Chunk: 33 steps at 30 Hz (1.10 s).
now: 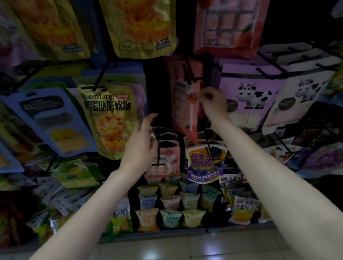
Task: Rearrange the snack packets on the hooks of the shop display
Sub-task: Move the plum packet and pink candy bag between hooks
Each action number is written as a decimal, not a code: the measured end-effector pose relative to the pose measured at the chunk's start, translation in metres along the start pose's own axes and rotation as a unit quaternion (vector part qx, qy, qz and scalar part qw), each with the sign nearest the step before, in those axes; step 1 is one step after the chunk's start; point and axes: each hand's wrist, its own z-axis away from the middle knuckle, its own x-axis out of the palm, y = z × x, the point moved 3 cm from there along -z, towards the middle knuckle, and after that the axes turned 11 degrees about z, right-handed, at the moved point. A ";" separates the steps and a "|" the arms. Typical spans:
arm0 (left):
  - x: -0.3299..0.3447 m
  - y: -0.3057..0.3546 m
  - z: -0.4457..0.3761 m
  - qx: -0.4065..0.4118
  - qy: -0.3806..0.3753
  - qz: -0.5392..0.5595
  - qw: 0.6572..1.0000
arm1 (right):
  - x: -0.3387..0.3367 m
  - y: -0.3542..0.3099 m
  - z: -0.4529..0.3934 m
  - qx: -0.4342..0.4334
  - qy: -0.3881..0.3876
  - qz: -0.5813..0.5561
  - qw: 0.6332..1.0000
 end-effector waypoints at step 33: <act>0.031 0.044 -0.005 0.104 -0.035 0.132 0.985 | -0.110 -0.002 0.093 -0.180 -0.112 0.046 0.976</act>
